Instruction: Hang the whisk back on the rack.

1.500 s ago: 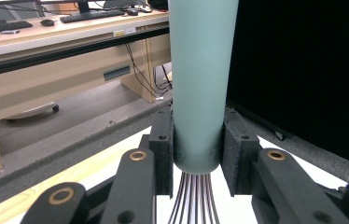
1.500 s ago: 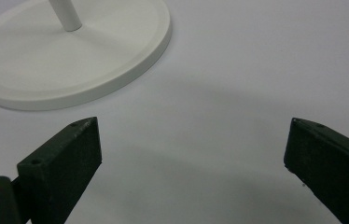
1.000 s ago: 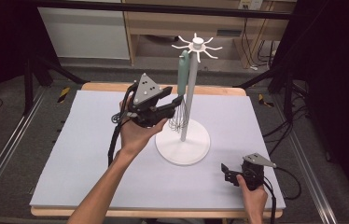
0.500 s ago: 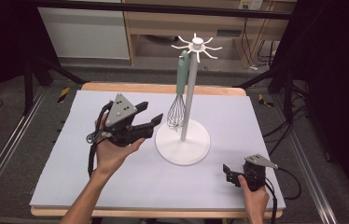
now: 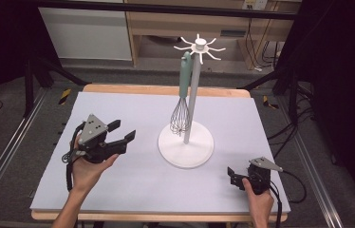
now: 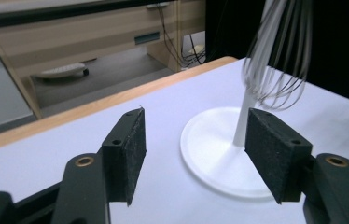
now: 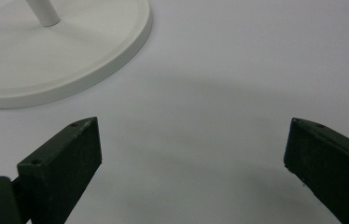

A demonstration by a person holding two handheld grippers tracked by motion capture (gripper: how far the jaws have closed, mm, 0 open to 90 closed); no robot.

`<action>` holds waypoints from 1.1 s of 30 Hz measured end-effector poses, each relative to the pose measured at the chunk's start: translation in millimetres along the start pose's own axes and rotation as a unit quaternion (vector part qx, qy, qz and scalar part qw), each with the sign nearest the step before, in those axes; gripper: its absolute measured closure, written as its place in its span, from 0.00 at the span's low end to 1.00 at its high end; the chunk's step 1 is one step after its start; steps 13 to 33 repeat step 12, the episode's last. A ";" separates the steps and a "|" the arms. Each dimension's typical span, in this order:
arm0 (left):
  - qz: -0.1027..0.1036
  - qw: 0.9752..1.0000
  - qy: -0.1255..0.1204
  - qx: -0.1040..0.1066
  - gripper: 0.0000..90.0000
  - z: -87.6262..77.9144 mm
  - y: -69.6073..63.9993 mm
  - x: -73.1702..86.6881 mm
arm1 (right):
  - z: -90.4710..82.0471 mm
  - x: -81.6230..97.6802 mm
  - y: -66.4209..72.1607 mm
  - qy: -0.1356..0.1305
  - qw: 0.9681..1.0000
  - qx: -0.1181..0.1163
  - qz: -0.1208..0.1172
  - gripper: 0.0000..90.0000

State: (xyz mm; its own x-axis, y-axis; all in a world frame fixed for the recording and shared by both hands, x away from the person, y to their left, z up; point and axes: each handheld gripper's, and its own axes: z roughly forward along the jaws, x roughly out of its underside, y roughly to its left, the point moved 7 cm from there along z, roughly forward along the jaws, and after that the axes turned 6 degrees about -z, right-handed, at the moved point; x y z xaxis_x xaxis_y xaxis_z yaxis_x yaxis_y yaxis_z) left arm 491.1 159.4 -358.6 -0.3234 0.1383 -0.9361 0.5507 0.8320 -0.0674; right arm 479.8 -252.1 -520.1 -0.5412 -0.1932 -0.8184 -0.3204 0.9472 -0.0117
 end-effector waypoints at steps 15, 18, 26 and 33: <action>-0.040 0.998 0.053 -0.019 0.40 -2.3 42.0 65.5 | -0.6 0.8 2.3 0.009 1.000 0.011 -0.019 0.05; -0.040 0.998 0.053 -0.019 0.40 -2.3 42.0 65.5 | -0.6 0.8 2.3 0.009 1.000 0.011 -0.019 0.05; -0.040 0.998 0.053 -0.019 0.40 -2.3 42.0 65.5 | -0.6 0.8 2.3 0.009 1.000 0.011 -0.019 0.05; -0.040 0.998 0.053 -0.019 0.40 -2.3 42.0 65.5 | -0.6 0.8 2.3 0.009 1.000 0.011 -0.019 0.05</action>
